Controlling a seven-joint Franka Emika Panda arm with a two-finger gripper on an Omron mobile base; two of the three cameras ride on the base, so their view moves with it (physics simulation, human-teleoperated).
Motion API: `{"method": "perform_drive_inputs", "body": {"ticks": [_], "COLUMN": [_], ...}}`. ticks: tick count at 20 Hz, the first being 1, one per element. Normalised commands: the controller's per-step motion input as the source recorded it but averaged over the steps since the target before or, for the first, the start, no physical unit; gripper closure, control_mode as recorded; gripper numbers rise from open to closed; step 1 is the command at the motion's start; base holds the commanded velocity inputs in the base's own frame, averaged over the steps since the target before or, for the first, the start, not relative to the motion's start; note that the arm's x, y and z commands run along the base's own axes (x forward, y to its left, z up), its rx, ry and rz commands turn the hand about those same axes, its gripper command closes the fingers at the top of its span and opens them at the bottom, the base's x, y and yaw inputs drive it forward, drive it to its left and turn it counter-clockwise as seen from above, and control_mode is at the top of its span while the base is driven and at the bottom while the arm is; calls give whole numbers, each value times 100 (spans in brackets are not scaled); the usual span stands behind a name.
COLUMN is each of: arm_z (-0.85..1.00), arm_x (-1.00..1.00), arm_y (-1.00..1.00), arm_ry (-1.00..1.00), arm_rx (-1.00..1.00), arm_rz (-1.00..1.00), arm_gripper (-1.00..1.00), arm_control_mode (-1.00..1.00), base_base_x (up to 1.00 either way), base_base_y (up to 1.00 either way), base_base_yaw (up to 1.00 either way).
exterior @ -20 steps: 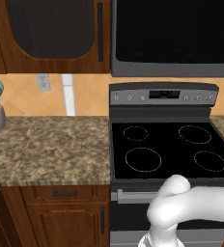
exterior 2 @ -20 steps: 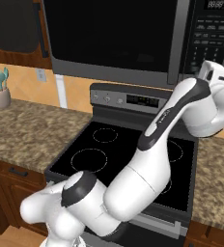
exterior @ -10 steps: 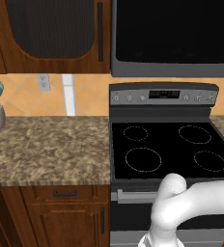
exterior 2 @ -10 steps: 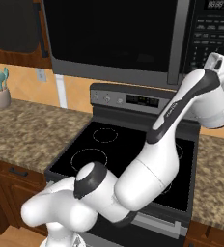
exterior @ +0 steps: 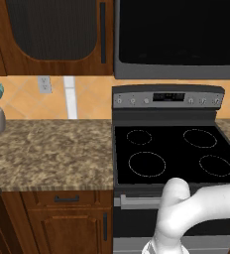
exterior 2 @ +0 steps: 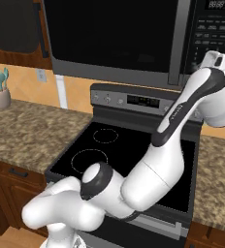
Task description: Pick the lime from the sink and place it in the bowl. Then pick the bowl and place it in the microwave. Then close the microwave door and press the start button.
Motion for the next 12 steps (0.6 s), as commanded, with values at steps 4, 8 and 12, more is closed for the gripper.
{"method": "perform_drive_inputs", "body": {"ticks": [4, 8, 12], "arm_z": [-22, -19, -17], "arm_x": [21, -58, -100], "arm_y": [0, 28, 93], "arm_ry": [6, -3, -11], "arm_rx": [20, 8, 0], "arm_rz": [3, 2, 0], "arm_gripper": [-100, -100, -100], "arm_control_mode": [-100, -100, -100], "base_base_x": [0, 0, 0], "base_base_y": [0, 0, 0], "base_base_yaw": [0, 0, 0]}}
